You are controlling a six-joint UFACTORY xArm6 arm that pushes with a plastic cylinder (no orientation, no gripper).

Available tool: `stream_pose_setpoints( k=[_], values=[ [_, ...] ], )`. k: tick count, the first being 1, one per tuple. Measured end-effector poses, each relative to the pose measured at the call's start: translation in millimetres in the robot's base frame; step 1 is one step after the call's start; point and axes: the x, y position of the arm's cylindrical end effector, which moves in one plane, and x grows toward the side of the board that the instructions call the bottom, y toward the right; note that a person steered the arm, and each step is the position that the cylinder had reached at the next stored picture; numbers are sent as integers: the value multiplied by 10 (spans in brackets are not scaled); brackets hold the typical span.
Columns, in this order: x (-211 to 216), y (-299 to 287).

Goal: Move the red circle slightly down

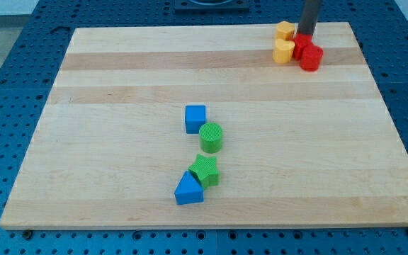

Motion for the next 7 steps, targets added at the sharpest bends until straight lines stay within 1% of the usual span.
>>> stream_pose_setpoints(
  k=[1,2,3,4,5,6,7],
  values=[
    [301,-127],
    [50,-48],
    [-184,303],
    [113,432],
    [578,324],
    [971,-217],
    [1282,-934]
  ],
)
